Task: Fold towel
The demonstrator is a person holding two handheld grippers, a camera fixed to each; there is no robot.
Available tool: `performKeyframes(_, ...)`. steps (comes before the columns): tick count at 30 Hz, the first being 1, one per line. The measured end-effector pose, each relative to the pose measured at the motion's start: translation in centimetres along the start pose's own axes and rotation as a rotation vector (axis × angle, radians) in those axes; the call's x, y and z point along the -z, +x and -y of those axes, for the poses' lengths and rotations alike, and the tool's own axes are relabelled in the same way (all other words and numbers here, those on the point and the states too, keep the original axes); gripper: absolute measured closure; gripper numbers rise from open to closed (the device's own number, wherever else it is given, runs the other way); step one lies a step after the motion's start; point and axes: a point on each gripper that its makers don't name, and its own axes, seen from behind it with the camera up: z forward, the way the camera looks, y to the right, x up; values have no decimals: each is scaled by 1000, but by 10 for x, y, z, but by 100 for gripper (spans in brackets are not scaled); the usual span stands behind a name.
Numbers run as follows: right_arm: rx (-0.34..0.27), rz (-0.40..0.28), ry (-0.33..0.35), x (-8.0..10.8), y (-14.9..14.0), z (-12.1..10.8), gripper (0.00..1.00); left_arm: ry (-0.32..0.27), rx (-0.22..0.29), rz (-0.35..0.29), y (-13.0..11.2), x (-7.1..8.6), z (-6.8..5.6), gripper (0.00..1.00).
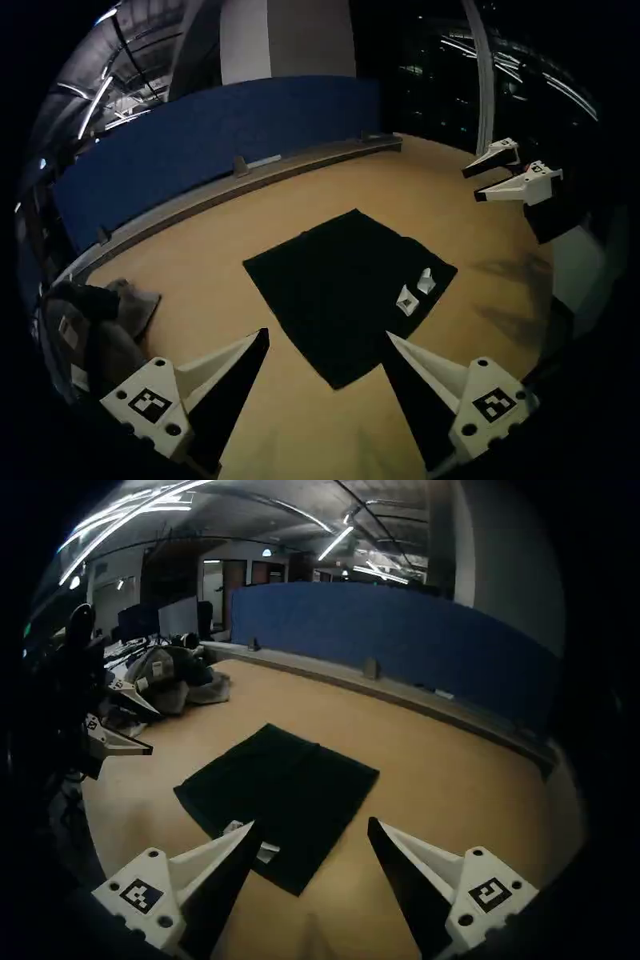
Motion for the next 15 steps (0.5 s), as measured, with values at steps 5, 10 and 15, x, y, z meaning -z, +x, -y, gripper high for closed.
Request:
performKeyframes(5,0,37,17,-14,-21,5,0,-15,-11,46,-23,-17,-3,2)
performKeyframes(10,5,66,30,-24,-38,8,0,-22,-27,84,-42,-29,-6,2)
performKeyframes(15,1,86,42,-34,-52,11,0,-27,-24,109,-55,-38,-7,2)
